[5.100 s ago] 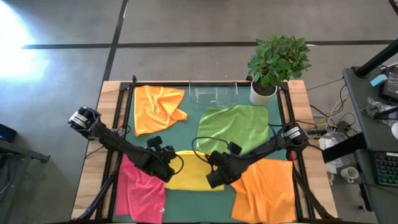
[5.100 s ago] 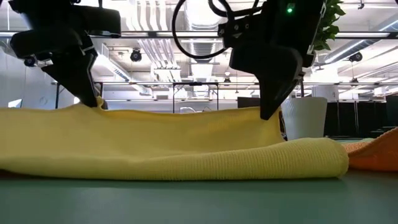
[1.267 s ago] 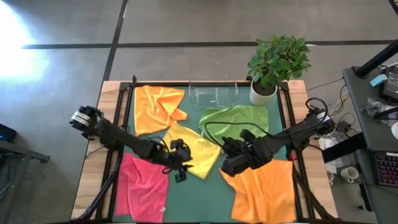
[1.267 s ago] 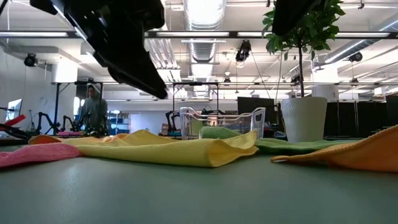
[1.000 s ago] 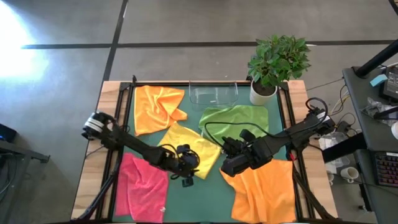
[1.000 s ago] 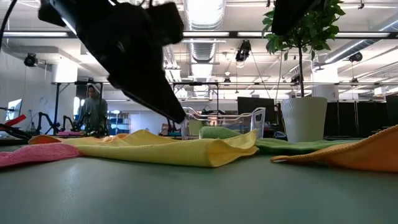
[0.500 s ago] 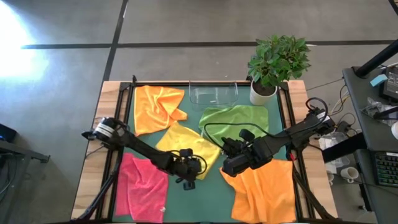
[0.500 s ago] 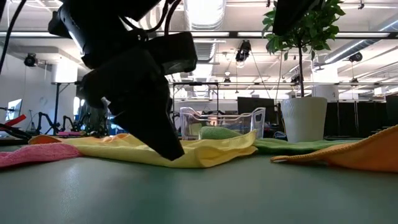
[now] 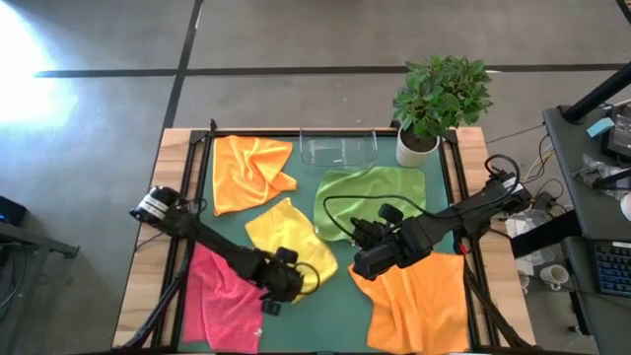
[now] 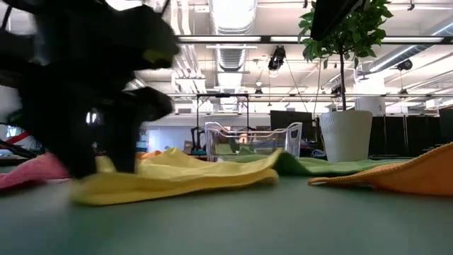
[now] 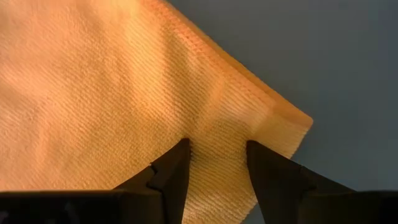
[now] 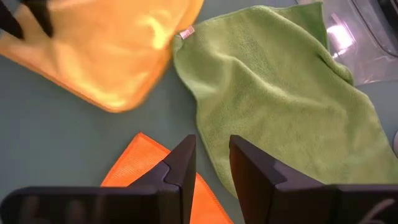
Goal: Fold microfiber towels
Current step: Fold the yellow towel
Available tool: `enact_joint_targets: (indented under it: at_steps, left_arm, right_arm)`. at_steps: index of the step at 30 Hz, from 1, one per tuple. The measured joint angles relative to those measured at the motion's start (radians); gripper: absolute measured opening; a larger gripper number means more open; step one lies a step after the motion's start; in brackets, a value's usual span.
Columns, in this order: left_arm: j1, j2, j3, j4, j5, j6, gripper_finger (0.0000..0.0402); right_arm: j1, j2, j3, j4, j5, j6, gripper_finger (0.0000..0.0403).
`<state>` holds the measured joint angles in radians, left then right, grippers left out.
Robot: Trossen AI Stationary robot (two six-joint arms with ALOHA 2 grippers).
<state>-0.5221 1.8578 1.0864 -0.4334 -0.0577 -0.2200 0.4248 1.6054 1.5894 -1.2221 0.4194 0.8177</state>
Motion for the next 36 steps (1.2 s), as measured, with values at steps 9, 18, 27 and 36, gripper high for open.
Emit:
enact_joint_targets:
  at_steps: [9,18,27,36]
  left_arm:
    - [-0.073,-0.142,-0.008,-0.121,0.019,-0.015,0.0145]
    - [-0.169,-0.248,-0.005,-0.151,-0.026,-0.106,0.0145]
    - [-0.214,-0.17,-0.005,-0.114,-0.109,-0.218,0.0145]
    - [-0.214,-0.094,-0.004,-0.071,-0.113,-0.313,0.0145]
  right_arm:
    - [0.0,0.0,0.0,0.007,0.0,-0.057,0.0089]
    - [0.0,0.0,-0.017,0.154,-0.075,-0.374,0.0089]
    - [-0.013,0.0,-0.221,0.62,-0.255,-0.772,0.0089]
    - [-0.013,0.0,-0.429,1.039,-0.35,-0.88,0.0089]
